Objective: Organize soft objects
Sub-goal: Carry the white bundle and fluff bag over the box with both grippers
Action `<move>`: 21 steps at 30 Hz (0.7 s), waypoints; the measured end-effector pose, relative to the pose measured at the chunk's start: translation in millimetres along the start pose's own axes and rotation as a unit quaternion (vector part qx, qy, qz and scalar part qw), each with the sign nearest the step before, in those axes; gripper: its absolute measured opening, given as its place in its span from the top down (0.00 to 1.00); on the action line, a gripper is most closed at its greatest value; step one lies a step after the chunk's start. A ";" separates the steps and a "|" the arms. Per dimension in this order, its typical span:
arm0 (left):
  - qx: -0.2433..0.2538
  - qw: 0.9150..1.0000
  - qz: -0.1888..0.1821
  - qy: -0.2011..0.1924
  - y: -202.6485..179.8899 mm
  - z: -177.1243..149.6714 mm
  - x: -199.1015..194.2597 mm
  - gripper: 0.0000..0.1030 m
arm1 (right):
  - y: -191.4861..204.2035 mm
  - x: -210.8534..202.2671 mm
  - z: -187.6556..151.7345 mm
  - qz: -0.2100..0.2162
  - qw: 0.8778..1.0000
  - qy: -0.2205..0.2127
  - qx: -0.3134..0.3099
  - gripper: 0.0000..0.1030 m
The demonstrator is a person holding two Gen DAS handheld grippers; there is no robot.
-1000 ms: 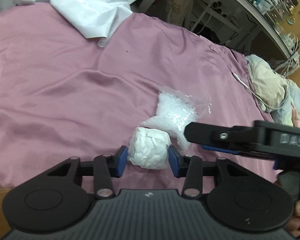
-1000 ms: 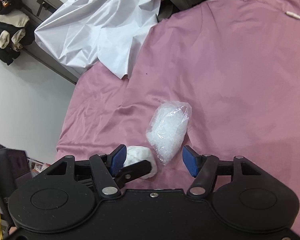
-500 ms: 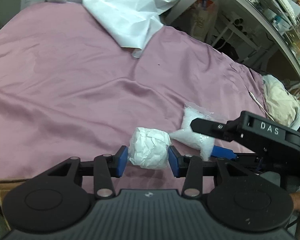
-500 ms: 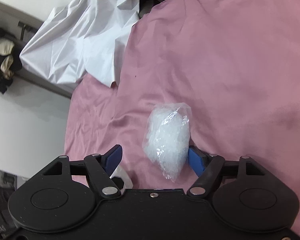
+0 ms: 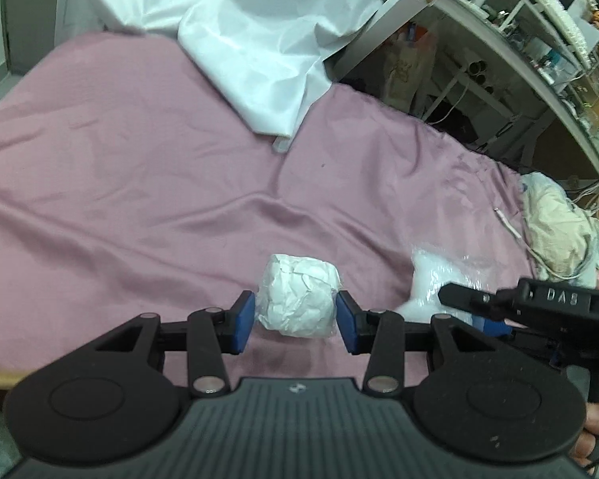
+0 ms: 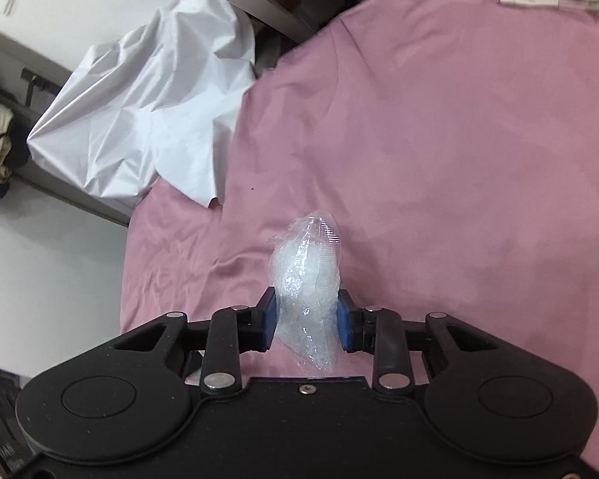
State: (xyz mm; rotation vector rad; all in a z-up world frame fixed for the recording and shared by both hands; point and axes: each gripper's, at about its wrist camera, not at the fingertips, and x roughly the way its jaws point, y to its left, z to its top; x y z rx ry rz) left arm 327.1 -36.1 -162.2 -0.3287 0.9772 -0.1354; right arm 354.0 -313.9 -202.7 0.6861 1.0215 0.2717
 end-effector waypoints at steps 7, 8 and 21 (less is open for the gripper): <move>0.013 1.000 0.001 -0.027 -8.2 0.1 -35.9 0.58 | 14.6 -29.1 -7.0 0.001 1.000 -0.013 -0.024 0.71; 0.012 0.999 0.001 -0.030 -8.3 -0.6 -40.5 0.58 | 17.2 -33.6 -8.1 0.002 0.999 -0.016 -0.028 0.71; 0.031 0.998 0.012 -0.052 -17.5 -14.1 -104.4 0.58 | 43.3 -80.3 -23.9 0.028 0.997 -0.025 -0.070 0.71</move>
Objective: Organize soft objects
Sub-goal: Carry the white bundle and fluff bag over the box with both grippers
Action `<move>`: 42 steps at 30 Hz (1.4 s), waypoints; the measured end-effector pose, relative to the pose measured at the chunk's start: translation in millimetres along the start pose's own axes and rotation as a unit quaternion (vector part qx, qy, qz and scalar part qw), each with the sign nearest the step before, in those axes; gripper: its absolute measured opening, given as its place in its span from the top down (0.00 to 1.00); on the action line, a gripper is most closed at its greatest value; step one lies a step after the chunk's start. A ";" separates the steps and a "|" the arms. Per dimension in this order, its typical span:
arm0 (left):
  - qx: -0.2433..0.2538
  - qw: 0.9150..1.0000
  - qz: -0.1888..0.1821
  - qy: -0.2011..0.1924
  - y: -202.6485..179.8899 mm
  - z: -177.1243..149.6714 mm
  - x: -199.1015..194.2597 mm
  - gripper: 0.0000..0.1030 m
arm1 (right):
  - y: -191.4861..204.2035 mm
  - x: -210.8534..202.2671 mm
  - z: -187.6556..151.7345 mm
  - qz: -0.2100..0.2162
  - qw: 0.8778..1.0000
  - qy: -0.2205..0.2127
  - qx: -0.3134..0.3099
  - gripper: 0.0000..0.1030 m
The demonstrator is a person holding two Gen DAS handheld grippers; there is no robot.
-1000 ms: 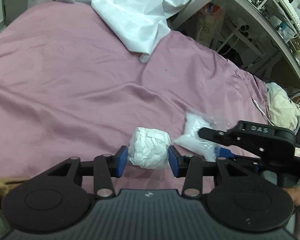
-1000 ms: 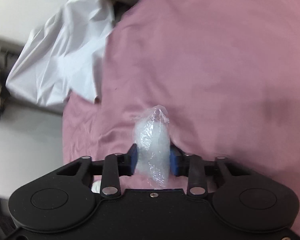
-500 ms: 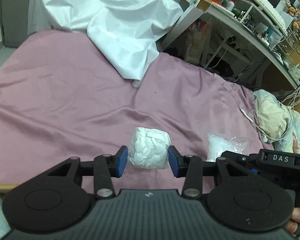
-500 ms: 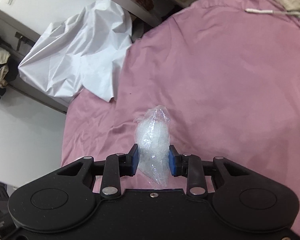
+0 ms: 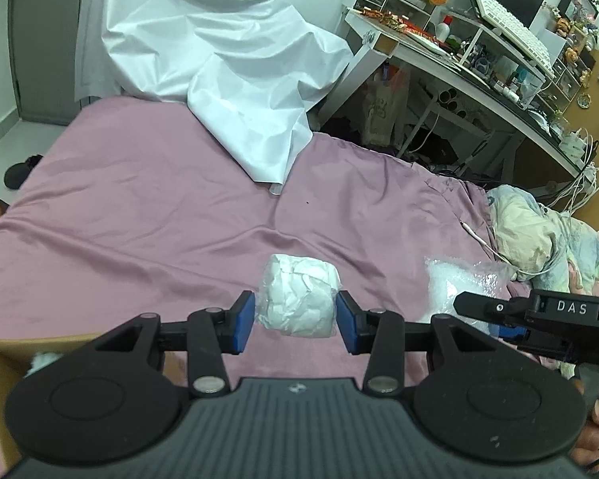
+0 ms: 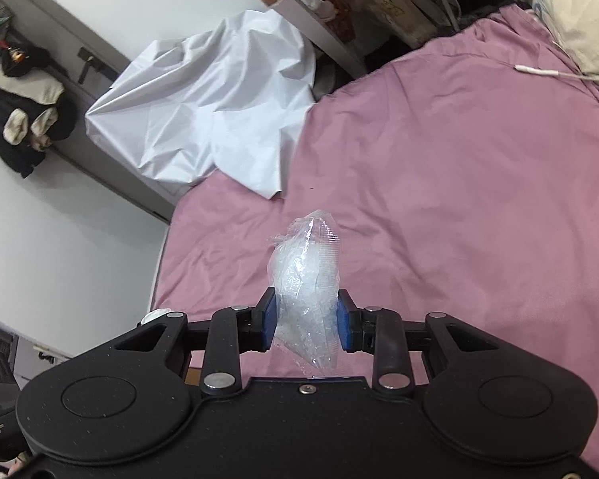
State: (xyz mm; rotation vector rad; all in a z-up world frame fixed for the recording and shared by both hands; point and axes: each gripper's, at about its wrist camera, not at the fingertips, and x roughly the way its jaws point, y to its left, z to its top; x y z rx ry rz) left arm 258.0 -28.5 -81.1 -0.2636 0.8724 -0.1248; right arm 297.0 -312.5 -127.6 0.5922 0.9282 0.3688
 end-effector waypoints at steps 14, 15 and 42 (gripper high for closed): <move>0.011 0.999 0.041 -0.026 -8.4 0.4 -74.6 0.58 | 38.6 -39.2 -1.5 0.037 0.995 0.020 -0.089 0.71; 0.011 0.999 0.044 -0.028 -9.2 -0.9 -79.5 0.58 | 40.7 -42.2 -1.5 0.041 0.995 0.020 -0.093 0.71; -0.051 0.995 0.075 -0.032 21.8 -59.7 -129.5 0.58 | 75.4 -57.0 -30.1 0.090 0.979 0.049 -0.175 0.71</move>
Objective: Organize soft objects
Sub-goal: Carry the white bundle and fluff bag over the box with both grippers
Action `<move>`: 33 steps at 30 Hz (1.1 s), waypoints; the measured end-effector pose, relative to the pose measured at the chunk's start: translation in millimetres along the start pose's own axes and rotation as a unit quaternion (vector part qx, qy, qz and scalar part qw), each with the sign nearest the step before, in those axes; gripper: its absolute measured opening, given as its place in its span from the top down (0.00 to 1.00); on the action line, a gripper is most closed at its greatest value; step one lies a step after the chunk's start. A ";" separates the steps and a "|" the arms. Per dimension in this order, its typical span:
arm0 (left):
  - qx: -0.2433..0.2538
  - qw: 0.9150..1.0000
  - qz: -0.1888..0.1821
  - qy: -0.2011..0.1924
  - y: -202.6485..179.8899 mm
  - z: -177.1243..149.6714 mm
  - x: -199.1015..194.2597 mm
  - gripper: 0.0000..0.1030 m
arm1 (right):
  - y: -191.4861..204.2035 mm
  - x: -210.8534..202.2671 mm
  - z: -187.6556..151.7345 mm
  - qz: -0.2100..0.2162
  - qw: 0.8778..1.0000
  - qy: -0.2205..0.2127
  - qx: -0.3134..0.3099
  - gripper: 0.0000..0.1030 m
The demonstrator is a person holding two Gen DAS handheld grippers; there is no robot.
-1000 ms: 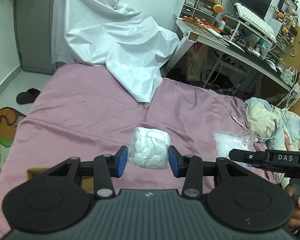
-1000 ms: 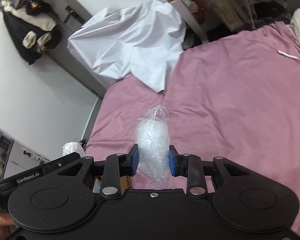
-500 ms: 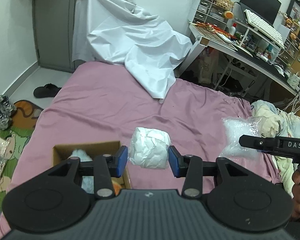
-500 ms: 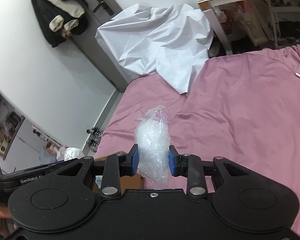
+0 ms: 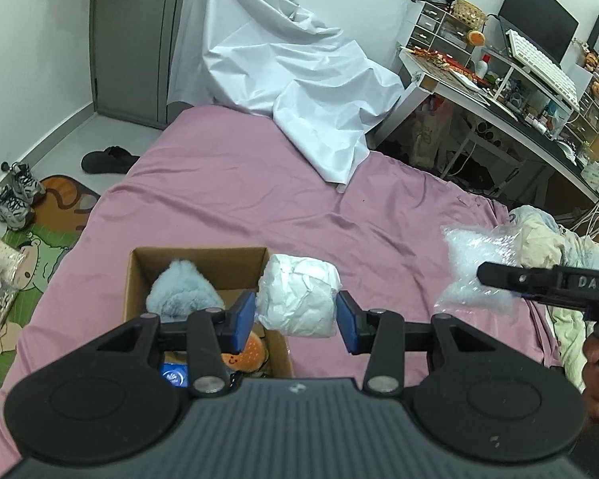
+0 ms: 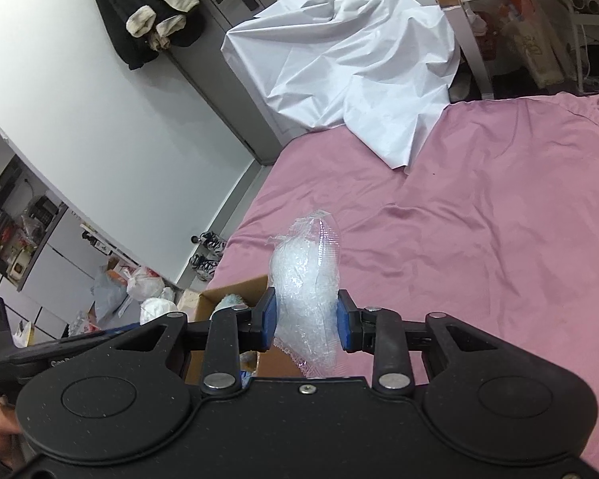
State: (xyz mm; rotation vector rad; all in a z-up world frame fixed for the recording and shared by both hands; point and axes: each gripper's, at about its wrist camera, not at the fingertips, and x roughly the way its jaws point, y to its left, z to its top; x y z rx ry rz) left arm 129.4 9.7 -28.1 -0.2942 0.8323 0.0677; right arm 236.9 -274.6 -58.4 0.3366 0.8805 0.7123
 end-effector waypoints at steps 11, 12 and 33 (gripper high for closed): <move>-0.035 0.999 -0.009 0.014 35.5 -15.8 22.3 0.58 | 25.1 22.6 -10.8 0.003 0.997 0.032 -0.071 0.71; -0.039 0.999 -0.010 0.016 39.4 -16.8 24.6 0.58 | 28.0 26.8 -12.7 0.006 0.996 0.037 -0.079 0.71; -0.107 0.994 -0.015 0.035 97.7 -48.7 61.6 0.27 | 69.3 88.9 -21.4 0.021 0.984 0.068 -0.166 0.71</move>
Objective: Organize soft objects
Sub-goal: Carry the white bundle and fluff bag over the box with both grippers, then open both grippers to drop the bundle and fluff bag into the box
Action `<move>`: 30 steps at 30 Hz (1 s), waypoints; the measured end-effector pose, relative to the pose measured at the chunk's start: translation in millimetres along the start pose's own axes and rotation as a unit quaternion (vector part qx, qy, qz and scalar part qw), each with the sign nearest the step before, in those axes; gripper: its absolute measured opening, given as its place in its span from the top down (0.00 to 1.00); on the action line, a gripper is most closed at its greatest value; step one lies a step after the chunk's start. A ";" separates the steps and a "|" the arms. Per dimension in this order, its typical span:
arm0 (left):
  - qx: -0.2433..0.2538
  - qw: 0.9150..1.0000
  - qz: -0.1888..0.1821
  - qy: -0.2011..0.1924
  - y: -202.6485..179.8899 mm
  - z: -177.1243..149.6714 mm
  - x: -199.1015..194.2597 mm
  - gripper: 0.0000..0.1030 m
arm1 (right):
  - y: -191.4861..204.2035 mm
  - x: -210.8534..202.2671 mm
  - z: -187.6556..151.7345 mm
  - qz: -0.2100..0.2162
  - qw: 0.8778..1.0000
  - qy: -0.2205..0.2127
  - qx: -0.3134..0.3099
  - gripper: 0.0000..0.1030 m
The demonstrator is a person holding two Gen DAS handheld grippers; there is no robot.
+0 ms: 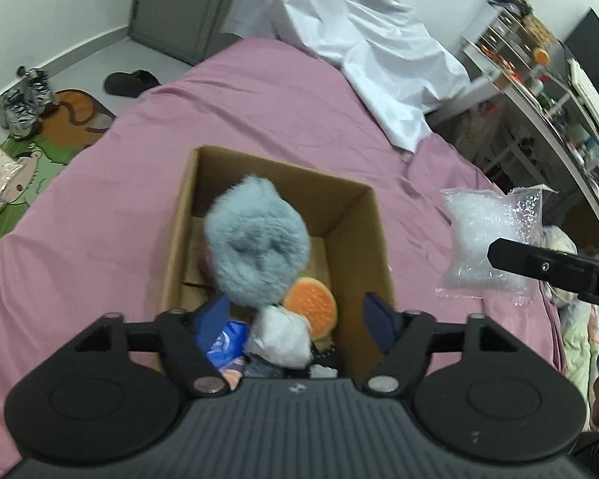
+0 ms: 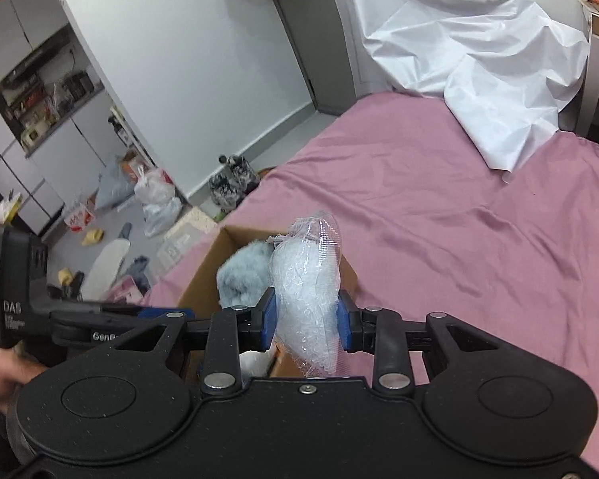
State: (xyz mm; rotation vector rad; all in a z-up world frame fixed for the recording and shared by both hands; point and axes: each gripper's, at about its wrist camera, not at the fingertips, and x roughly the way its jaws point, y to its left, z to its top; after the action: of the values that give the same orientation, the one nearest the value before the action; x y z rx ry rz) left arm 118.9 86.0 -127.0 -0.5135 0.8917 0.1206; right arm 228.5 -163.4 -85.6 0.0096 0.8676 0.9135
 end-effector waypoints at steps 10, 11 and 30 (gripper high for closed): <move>-0.020 1.000 0.006 -0.014 17.4 -4.0 -13.2 0.20 | -0.1 26.6 -7.9 -0.009 1.000 -0.003 0.029 0.71; -0.021 1.000 0.007 -0.015 18.4 -4.8 -13.8 0.20 | -0.3 28.8 -8.0 -0.010 0.999 -0.003 0.032 0.71; -0.080 0.996 0.006 -0.039 38.6 -14.6 -36.6 0.15 | 13.2 61.4 -5.8 -0.016 0.999 0.003 0.045 0.67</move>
State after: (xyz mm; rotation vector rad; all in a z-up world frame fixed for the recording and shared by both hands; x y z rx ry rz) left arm 73.5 116.7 -121.0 -0.6476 0.8126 0.2232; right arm 234.4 -114.4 -124.8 0.0695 0.9108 0.8440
